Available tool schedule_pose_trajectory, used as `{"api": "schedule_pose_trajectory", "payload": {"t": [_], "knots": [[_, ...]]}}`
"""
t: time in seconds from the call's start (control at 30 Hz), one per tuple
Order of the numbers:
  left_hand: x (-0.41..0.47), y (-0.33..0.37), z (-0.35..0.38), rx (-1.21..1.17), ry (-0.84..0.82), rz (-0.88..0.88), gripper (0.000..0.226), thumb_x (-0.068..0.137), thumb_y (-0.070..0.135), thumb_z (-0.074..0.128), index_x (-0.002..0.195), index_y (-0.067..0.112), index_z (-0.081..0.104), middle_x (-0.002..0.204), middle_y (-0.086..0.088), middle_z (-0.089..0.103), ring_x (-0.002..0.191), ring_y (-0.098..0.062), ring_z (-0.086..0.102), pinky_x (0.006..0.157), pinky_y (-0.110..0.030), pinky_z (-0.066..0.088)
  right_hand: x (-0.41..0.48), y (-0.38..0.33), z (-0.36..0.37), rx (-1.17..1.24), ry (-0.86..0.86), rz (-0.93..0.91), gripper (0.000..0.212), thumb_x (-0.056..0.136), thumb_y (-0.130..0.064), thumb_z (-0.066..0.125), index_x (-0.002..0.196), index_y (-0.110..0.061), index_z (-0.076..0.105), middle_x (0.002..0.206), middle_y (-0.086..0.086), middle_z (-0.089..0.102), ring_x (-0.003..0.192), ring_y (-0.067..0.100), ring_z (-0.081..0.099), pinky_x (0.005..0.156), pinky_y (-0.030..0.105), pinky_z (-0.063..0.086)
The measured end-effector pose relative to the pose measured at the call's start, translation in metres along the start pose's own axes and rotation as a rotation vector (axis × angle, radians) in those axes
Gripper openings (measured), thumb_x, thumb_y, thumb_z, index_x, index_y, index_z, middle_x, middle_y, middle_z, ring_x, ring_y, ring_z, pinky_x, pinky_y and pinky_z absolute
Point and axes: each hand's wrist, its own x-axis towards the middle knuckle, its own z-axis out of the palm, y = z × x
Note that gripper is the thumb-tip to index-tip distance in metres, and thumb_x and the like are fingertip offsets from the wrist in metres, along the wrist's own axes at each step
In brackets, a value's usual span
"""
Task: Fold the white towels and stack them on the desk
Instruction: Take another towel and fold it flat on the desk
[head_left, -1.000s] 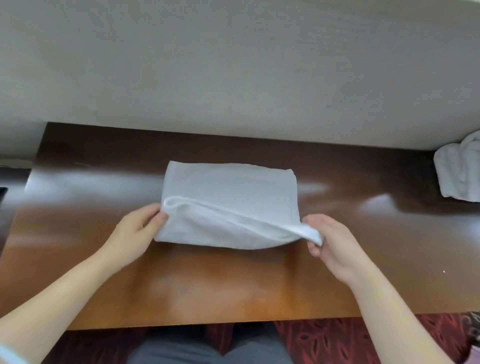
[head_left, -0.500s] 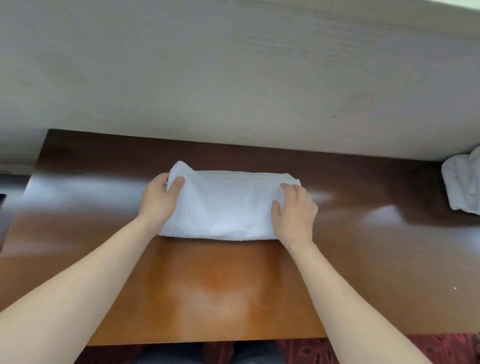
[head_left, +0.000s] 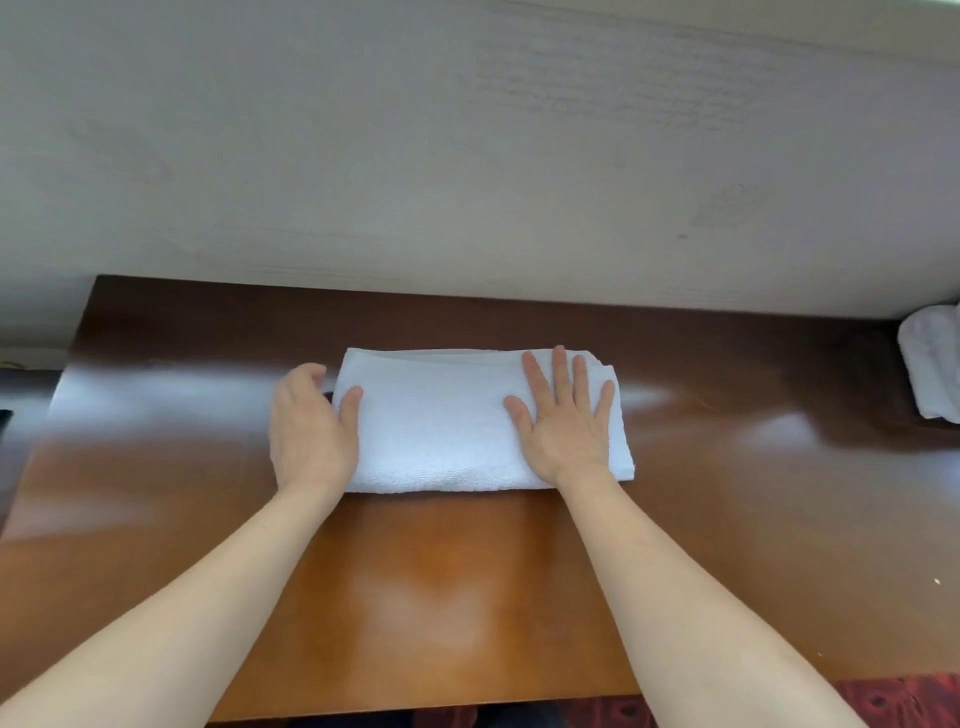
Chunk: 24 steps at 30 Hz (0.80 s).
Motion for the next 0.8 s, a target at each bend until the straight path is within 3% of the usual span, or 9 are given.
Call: {"api": "schedule_pose_trajectory", "payload": {"t": [0.07, 0.13, 0.2, 0.3, 0.47, 0.57, 0.63, 0.73, 0.8], "knots": [[-0.010, 0.012, 0.007, 0.042, 0.037, 0.359, 0.040, 0.098, 0.031, 0.054, 0.134, 0.013, 0.050, 0.140, -0.010, 0.051, 0.131, -0.031, 0.045, 0.107, -0.043, 0.035, -0.004, -0.014, -0.003, 0.014, 0.121, -0.015, 0.063, 0.101, -0.059, 0.008, 0.156, -0.035, -0.011, 0.164, -0.001, -0.021, 0.150, 0.025, -0.022, 0.119, 0.054, -0.015], [-0.019, 0.025, 0.019, 0.116, -0.231, 0.652, 0.050, 0.101, 0.043, 0.036, 0.147, 0.023, 0.040, 0.161, -0.003, 0.028, 0.149, -0.021, 0.021, 0.119, -0.037, 0.017, -0.014, -0.029, 0.000, 0.023, 0.173, -0.204, 0.061, 0.102, -0.056, 0.013, 0.157, -0.035, -0.004, 0.164, -0.003, -0.017, 0.151, 0.023, -0.018, 0.120, 0.052, -0.014], [-0.021, 0.022, 0.032, 0.305, -0.460, 0.719, 0.065, 0.097, 0.056, 0.008, 0.157, 0.031, 0.015, 0.166, 0.005, 0.001, 0.152, -0.012, -0.007, 0.122, -0.035, -0.004, -0.022, -0.031, 0.013, -0.002, 0.115, -0.321, 0.059, 0.102, -0.058, 0.011, 0.156, -0.040, -0.005, 0.164, -0.007, -0.018, 0.151, 0.018, -0.020, 0.120, 0.051, -0.013], [-0.005, 0.001, 0.036, 0.499, -0.401, 0.742, 0.068, 0.094, 0.062, 0.002, 0.156, 0.036, -0.005, 0.165, 0.009, -0.009, 0.150, -0.014, -0.018, 0.122, -0.040, -0.009, -0.022, -0.008, 0.020, 0.028, 0.101, -0.168, 0.060, 0.100, -0.060, 0.008, 0.155, -0.043, -0.009, 0.164, -0.009, -0.019, 0.150, 0.015, -0.020, 0.122, 0.049, -0.011], [0.028, -0.032, 0.015, 0.477, -0.353, 0.523, 0.068, 0.098, 0.065, 0.013, 0.157, 0.035, 0.001, 0.166, 0.004, -0.005, 0.153, -0.024, -0.007, 0.123, -0.043, 0.004, -0.020, 0.017, 0.017, 0.110, 0.104, 0.149, 0.064, 0.099, -0.062, 0.012, 0.155, -0.041, -0.008, 0.165, -0.004, -0.015, 0.152, 0.027, -0.011, 0.123, 0.048, 0.000], [0.031, -0.034, 0.006, 0.416, -0.434, 0.483, 0.066, 0.100, 0.057, 0.022, 0.158, 0.031, 0.005, 0.166, -0.007, -0.001, 0.153, -0.026, -0.003, 0.123, -0.041, 0.004, -0.033, 0.010, 0.008, 0.429, 0.271, 0.483, 0.071, 0.099, -0.055, 0.039, 0.157, -0.025, 0.012, 0.160, 0.011, 0.022, 0.147, 0.030, 0.020, 0.117, 0.046, 0.022], [0.025, -0.028, 0.003, 0.353, -0.425, 0.447, 0.063, 0.102, 0.046, 0.034, 0.158, 0.024, 0.016, 0.165, -0.013, 0.013, 0.152, -0.031, 0.009, 0.121, -0.046, 0.015, -0.043, 0.002, 0.004, 0.587, 0.330, 0.703, 0.072, 0.094, -0.047, 0.054, 0.152, -0.016, 0.025, 0.148, 0.011, 0.040, 0.137, 0.032, 0.036, 0.109, 0.048, 0.031], [0.006, -0.004, -0.003, 0.044, -0.301, 0.302, 0.061, 0.098, 0.030, 0.056, 0.152, 0.015, 0.032, 0.154, -0.011, 0.039, 0.140, -0.032, 0.036, 0.111, -0.046, 0.035, -0.055, 0.003, -0.001, 0.973, 0.213, 0.904, 0.065, 0.086, -0.038, 0.067, 0.139, -0.014, 0.039, 0.134, 0.011, 0.047, 0.118, 0.035, 0.050, 0.098, 0.047, 0.046], [-0.008, 0.015, -0.009, -0.171, -0.274, 0.092, 0.069, 0.092, 0.025, 0.068, 0.149, 0.015, 0.031, 0.150, -0.006, 0.042, 0.135, -0.029, 0.042, 0.105, -0.041, 0.038, -0.059, 0.015, -0.006, 1.267, 0.106, 0.884, 0.049, 0.084, -0.029, 0.069, 0.125, -0.011, 0.050, 0.122, 0.009, 0.058, 0.102, 0.030, 0.059, 0.078, 0.037, 0.051]]}}
